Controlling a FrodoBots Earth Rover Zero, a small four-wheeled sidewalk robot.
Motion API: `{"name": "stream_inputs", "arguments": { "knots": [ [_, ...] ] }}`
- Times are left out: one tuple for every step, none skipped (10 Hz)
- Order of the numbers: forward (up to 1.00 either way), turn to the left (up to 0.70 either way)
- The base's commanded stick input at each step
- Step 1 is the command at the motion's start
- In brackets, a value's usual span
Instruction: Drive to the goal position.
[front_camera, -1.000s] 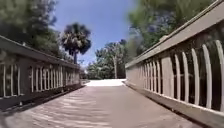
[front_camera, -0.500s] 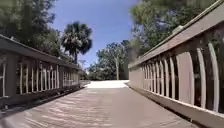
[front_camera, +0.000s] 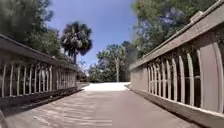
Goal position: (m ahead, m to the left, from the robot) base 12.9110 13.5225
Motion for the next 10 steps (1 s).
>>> {"name": "stream_inputs", "arguments": {
  "knots": [
    [0.7,0.0],
    [0.7,0.0],
    [0.7,0.0],
    [0.7,0.0],
    [0.7,0.0],
    [0.7,0.02],
    [0.7,0.12],
    [0.7,0.14],
    [0.7,0.14],
    [0.7,0.14]
  ]
}}
